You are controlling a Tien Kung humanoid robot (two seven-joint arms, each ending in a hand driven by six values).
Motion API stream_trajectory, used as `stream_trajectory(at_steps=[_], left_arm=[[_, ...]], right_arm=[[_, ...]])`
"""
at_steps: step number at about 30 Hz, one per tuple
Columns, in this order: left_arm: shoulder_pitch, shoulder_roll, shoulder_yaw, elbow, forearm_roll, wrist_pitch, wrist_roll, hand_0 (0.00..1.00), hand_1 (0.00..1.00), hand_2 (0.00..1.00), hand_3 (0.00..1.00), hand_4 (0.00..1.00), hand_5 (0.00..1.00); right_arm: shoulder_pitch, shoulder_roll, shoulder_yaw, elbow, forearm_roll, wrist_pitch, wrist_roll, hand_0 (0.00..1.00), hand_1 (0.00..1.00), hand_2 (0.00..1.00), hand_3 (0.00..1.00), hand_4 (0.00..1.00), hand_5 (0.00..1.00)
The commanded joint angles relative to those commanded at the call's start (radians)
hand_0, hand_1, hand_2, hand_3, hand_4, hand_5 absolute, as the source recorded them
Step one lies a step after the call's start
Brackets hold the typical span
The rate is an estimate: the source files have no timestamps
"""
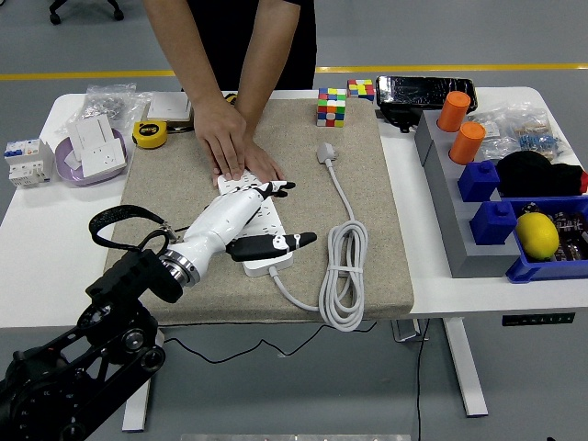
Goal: Pick up the plug,place it near the board,insert it into the board,press the button
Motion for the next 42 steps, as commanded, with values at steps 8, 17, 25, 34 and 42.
stream_trajectory(at_steps=[8,17,25,34,42], left_arm=[[0.007,0.011,-0.028,-0.070,-0.014,-0.085,0.113,0.207,0.115,0.187,0.852,0.811,0.309],[-0.011,0.021,-0.030,-0.058,-0.048,-0.361,0.239,0.147,0.066,0.151,0.781,0.503,0.158],[-0.028,0.016,-0.008,0.033,0.011,-0.370,0.225,0.146,0.066,0.152,0.799,0.449,0.154],[-0.037,0.000,0.001,0.066,0.050,-0.336,0.206,0.147,0.066,0.152,0.810,0.422,0.138],[-0.047,-0.007,0.013,0.100,0.071,-0.313,0.188,0.149,0.066,0.151,0.810,0.419,0.138]], right_arm=[[0.000,-0.002,-0.003,0.000,0.000,0.000,0.000,0.829,0.754,0.751,0.790,0.998,0.943],[0.001,-0.005,-0.008,0.000,0.001,0.000,-0.001,0.829,0.754,0.750,0.789,0.998,0.941],[0.000,-0.007,-0.009,0.000,0.002,0.001,-0.002,0.829,0.754,0.749,0.789,0.998,0.939],[0.001,-0.005,-0.010,0.000,0.005,0.001,-0.001,0.829,0.753,0.749,0.789,0.998,0.938],[0.004,-0.004,-0.010,0.000,0.007,0.000,-0.001,0.829,0.753,0.749,0.789,0.998,0.936]])
